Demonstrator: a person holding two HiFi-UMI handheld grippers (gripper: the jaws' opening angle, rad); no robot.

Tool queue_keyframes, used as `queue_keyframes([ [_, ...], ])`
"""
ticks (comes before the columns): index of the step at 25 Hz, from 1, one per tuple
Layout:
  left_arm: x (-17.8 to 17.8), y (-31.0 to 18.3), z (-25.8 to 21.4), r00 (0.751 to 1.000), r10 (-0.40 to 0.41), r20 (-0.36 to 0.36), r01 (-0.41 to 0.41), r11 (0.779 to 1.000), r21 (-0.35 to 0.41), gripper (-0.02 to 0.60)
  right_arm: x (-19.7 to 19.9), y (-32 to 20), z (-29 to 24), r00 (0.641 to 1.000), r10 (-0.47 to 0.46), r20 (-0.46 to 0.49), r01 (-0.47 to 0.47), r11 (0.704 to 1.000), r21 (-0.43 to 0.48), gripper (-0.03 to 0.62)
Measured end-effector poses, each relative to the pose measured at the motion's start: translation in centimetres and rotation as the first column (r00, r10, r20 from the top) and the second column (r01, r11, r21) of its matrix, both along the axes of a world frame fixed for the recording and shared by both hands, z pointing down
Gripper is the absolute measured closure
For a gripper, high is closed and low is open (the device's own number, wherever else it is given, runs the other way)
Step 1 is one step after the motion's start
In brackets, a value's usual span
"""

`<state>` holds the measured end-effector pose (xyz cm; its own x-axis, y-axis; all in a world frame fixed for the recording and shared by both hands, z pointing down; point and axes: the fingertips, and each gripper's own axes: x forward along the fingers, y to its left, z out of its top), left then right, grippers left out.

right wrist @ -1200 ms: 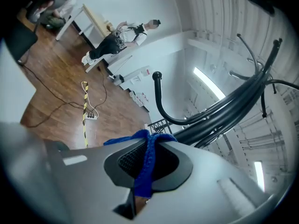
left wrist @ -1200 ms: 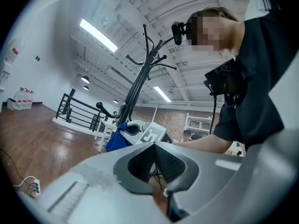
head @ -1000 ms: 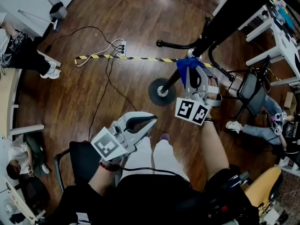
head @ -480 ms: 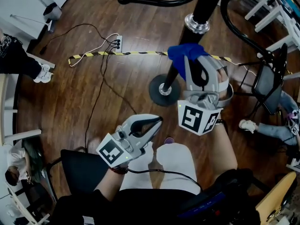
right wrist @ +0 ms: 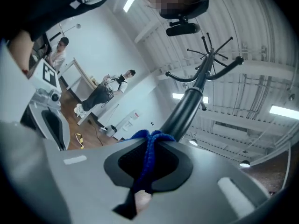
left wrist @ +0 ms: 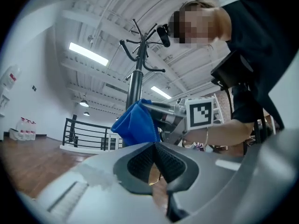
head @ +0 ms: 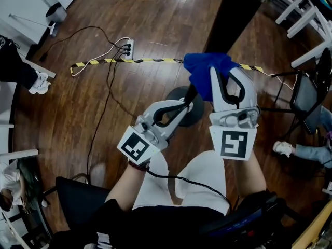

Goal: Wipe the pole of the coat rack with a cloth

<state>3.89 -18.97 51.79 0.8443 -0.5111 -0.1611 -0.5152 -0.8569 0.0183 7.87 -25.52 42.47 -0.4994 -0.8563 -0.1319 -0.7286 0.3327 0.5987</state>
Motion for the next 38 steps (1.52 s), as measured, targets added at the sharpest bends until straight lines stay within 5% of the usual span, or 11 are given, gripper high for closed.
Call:
queue_keyframes([
  [7, 0.8, -2.5, 10.9, 0.999, 0.005, 0.033, -0.007, 0.999, 0.046, 0.577, 0.5, -0.3, 6.8, 0.976, -0.059, 0.207, 0.058, 0.998, 0.012, 0.571],
  [19, 0.6, -4.7, 22.7, 0.998, -0.033, 0.057, 0.035, 0.999, -0.022, 0.577, 0.5, -0.8, 16.4, 0.966, -0.068, 0.249, 0.078, 0.996, -0.031, 0.571],
  [22, 0.0, -5.2, 24.1, 0.999, -0.045, 0.023, 0.047, 0.997, -0.056, 0.577, 0.5, -0.7, 19.1, 0.967, -0.053, 0.248, 0.066, 0.997, -0.044, 0.571],
  [28, -1.4, -6.3, 24.3, 0.993, -0.084, 0.08, 0.083, 0.996, 0.021, 0.577, 0.2, -0.8, 25.1, 0.977, -0.007, 0.213, 0.028, 0.995, -0.095, 0.571],
  [31, -0.7, -6.0, 24.9, 0.985, -0.083, 0.152, 0.076, 0.996, 0.05, 0.577, 2.1, -1.0, 29.0, 0.974, 0.071, 0.217, -0.045, 0.992, -0.122, 0.571],
  [34, -0.2, -5.7, 24.8, 0.99, -0.067, 0.123, 0.063, 0.997, 0.036, 0.577, 5.7, -2.0, 33.9, 0.938, 0.203, 0.28, -0.144, 0.965, -0.217, 0.571],
  [38, 0.5, -5.8, 23.9, 0.996, -0.061, 0.066, 0.059, 0.998, 0.024, 0.577, 5.7, -1.5, 35.6, 0.93, 0.113, 0.35, -0.024, 0.968, -0.248, 0.571],
])
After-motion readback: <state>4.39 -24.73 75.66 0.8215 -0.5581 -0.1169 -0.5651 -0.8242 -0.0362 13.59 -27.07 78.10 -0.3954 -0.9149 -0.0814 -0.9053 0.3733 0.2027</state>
